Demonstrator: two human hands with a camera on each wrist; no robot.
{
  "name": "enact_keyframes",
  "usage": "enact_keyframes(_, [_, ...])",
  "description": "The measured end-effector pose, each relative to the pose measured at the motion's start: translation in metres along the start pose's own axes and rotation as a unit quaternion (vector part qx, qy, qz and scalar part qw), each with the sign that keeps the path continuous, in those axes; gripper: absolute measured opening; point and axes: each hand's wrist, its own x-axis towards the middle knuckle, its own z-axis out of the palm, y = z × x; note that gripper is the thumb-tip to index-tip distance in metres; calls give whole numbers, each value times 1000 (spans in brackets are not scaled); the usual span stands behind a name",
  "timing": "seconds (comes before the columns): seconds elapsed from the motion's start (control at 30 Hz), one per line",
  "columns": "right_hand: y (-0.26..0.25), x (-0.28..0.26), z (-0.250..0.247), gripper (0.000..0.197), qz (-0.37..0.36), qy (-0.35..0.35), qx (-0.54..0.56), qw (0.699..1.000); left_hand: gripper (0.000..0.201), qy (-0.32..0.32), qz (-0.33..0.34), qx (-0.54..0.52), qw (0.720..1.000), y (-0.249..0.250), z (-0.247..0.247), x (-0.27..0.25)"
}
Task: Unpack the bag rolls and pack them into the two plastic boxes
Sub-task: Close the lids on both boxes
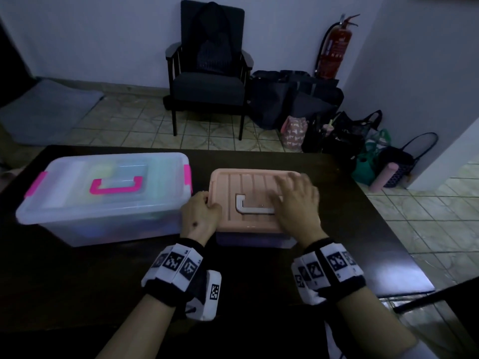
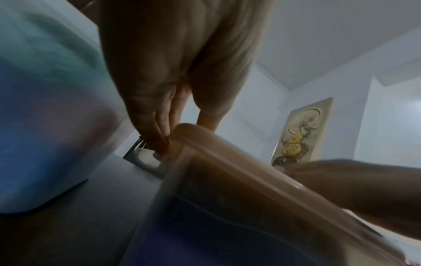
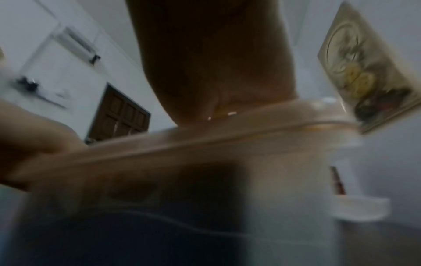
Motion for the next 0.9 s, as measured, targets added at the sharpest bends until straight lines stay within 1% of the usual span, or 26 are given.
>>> enact_keyframes(0.03, [9,3,0,53,66,-33,17,997,33,1,-1,8,1000,0,2,1])
enact_keyframes(0.07, [16,7,1,56,106,-69,42,991,33,3,5,26,1000,1,5,2])
enact_keyframes(0.13, [22,12,2,57,129,-123,85,980,37,17,32,92,995,5,12,3])
enact_keyframes(0.17, [24,15,5,56,127,-130,102,978,40,28,54,137,989,9,16,3])
enact_keyframes(0.23, [25,19,8,55,119,-125,108,979,45,45,124,225,965,21,27,6])
enact_keyframes(0.27, [26,21,9,55,116,-122,108,980,47,39,160,254,953,27,33,9])
enact_keyframes(0.3, [28,23,11,54,113,-112,114,981,48,20,179,266,947,33,40,11])
enact_keyframes(0.37, [31,27,12,55,108,-66,154,980,53,-42,179,271,945,41,53,19])
enact_keyframes(0.4, [32,29,11,60,118,-33,188,975,56,-73,171,277,943,42,58,23])
enact_keyframes(0.43, [33,30,10,70,143,-6,227,963,57,-97,162,288,939,41,63,27])
enact_keyframes(0.47, [35,32,9,83,186,5,273,944,58,-111,154,298,935,40,66,30])
enact_keyframes(0.5, [36,34,6,95,240,-4,321,916,59,-118,149,304,934,38,68,32])
enact_keyframes(0.53, [39,36,4,104,294,-30,365,883,59,-121,147,307,933,37,68,34])
enact_keyframes(0.57, [41,37,1,107,336,-72,398,851,59,-122,148,309,932,37,68,36])
enact_keyframes(0.6, [43,38,0,105,357,-120,416,827,59,-122,149,311,931,36,68,36])
enact_keyframes(0.63, [44,38,-2,102,362,-155,424,816,59,-122,150,313,930,36,68,36])
enact_keyframes(0.67, [45,38,-2,99,361,-169,424,814,59,-120,151,314,930,36,67,35])
enact_keyframes(0.7, [47,39,-1,96,362,-163,422,815,60,-119,151,314,930,36,67,35])
enact_keyframes(0.77, [49,40,3,89,361,-122,417,825,60,-119,151,315,929,35,67,35])
enact_keyframes(0.9, [45,38,11,61,301,-33,401,865,59,-121,152,318,928,34,68,36])
